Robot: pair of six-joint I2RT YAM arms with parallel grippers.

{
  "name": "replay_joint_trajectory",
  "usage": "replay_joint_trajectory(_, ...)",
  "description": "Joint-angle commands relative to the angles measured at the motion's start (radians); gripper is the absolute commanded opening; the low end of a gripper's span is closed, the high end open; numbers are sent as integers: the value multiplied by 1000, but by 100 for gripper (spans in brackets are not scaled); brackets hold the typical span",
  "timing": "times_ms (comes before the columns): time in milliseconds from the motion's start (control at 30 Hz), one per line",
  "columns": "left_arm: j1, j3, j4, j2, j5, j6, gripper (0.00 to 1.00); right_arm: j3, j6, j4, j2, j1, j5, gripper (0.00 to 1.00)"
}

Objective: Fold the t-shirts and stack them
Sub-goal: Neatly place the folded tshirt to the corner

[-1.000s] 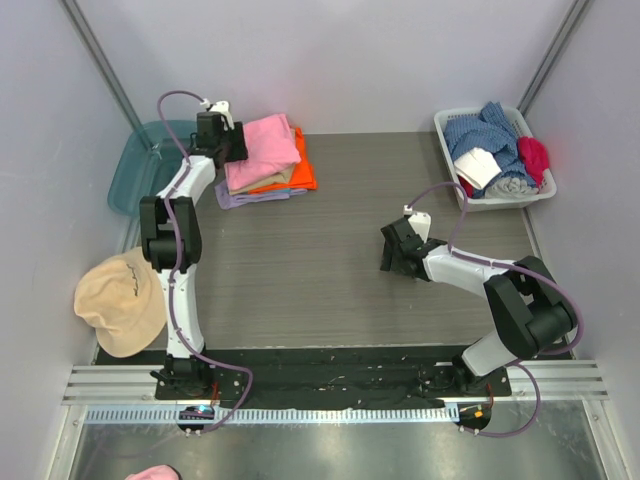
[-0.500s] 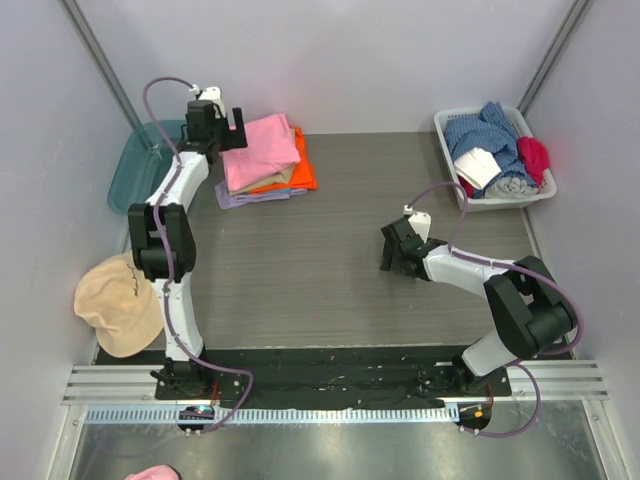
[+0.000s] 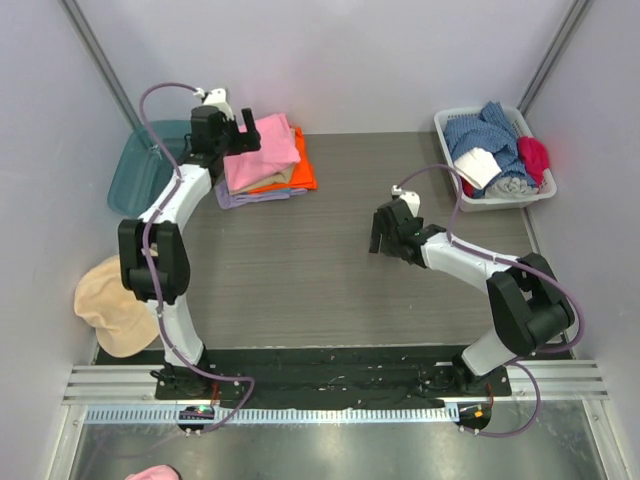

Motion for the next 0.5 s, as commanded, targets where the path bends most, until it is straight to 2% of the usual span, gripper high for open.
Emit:
replay_joint_trajectory(0,-4,-46,145,77,62,-82,100,54,-41,26,0,5,-39,76)
replay_joint_trajectory(267,-1,48,178,247,75,-100,100,-6,-40,28,-7,5,-20,76)
replay_joint_trajectory(467,22,48,175,245,84,-94,100,-20,-29,33,-4,7,-19,76)
